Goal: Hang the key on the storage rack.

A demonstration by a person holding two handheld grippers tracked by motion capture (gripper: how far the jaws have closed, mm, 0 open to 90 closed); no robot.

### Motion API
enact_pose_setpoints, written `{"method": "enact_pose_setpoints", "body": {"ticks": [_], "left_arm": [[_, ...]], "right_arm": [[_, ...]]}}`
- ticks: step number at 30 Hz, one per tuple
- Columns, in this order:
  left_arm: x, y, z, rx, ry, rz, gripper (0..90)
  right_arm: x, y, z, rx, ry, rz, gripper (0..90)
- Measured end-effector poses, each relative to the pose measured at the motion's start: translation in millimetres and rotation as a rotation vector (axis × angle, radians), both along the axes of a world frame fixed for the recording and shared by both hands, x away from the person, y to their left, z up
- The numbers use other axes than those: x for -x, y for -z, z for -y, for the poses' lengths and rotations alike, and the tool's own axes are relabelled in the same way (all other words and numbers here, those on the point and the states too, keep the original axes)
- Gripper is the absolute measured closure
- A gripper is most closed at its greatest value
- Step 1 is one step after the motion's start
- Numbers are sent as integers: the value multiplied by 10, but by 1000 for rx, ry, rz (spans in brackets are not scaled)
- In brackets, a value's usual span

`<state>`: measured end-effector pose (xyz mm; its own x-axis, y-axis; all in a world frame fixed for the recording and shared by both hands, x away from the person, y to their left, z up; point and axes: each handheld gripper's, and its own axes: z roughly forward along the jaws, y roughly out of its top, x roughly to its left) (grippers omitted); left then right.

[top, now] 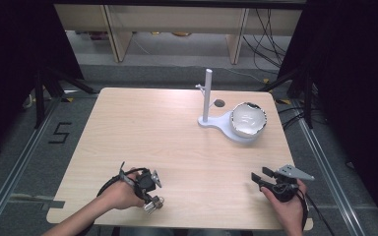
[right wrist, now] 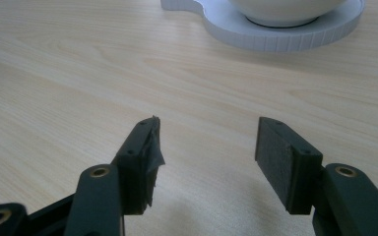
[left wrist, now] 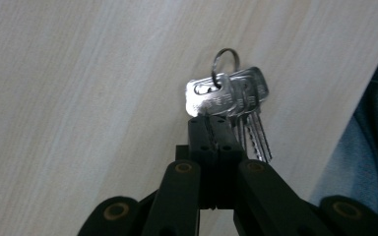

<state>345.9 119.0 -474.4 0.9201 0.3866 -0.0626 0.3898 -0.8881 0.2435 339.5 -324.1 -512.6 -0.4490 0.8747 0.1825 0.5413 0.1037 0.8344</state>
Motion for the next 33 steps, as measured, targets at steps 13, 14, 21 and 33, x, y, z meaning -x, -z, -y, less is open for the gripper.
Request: {"method": "enact_pose_setpoints", "body": {"ticks": [13,14,21,33], "left_arm": [[-230,-130,330,39,13,-41,775],[-244,-113,350,36,9,-53,773],[-274,-78,425,3,24,-87,767],[-248,-38,470,-37,34,-102,796]], "right_arm": [[-27,12,21,7,-10,31,437],[-27,12,20,4,-10,26,436],[-31,22,2,1,-2,22,434],[-13,6,-8,-11,-4,-5,432]]}}
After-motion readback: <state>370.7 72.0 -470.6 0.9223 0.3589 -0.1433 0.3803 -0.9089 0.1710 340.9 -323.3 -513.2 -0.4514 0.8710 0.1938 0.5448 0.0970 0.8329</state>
